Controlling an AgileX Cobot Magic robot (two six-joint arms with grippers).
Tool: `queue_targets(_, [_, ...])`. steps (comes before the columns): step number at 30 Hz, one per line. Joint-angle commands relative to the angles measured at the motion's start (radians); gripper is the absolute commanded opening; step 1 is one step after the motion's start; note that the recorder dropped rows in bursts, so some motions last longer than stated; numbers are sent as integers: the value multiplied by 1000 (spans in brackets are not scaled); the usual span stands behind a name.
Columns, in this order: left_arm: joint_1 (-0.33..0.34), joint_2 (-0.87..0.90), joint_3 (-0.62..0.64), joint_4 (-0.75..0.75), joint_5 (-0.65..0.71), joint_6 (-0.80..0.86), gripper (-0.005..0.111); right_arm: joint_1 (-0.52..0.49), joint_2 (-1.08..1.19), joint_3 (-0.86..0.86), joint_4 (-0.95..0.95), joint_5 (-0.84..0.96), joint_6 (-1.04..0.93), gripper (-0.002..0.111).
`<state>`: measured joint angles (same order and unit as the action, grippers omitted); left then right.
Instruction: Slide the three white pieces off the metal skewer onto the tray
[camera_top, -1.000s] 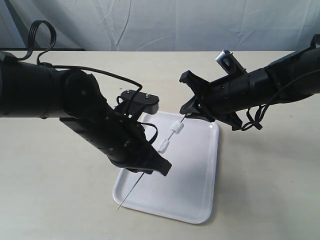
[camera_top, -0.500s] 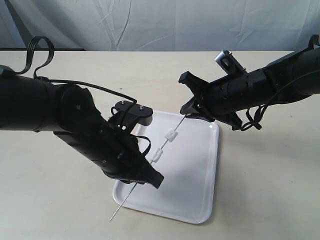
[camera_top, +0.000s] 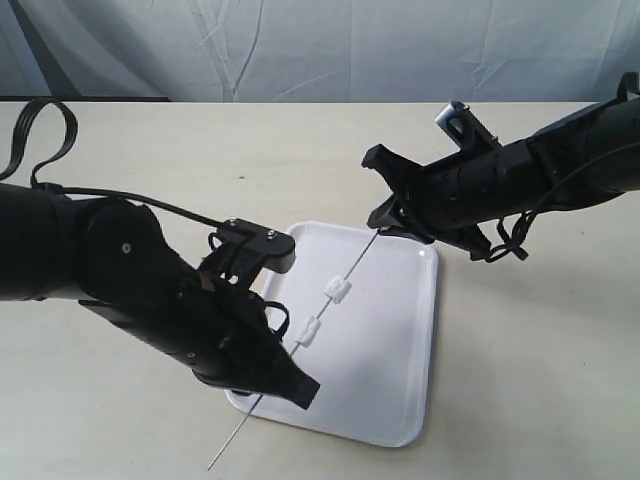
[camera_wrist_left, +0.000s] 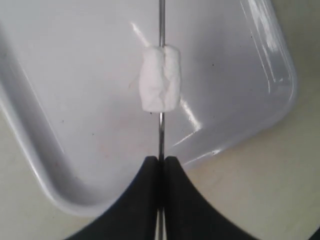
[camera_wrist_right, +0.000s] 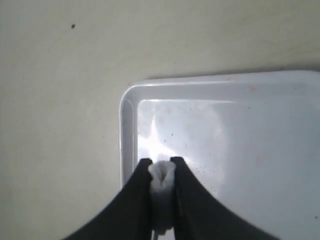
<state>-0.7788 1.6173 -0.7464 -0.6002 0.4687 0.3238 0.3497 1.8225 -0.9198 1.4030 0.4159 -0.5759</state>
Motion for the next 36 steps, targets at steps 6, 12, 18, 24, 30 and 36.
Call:
queue_targets(6, [-11, -12, 42, -4, 46, -1, 0, -9, -1, -3, 7, -78, -12, -1])
queue_targets(12, [-8, -55, 46, 69, 4, -22, 0, -9, -1, -3, -43, -52, -15, -1])
queue_targets(18, [26, -95, 46, 412, 22, -313, 0, -9, -1, -2, -124, 23, -15, -1])
queue_targets(24, [30, -110, 46, 437, 22, -343, 0, -9, 1, 5, -168, 102, -15, -1])
queue_targets(30, [30, -110, 46, 412, 15, -343, 0, -7, 34, 56, -184, 136, -16, -1])
queue_targets(36, [30, -110, 46, 390, -31, -339, 0, 53, 85, 68, -187, 129, -19, 5])
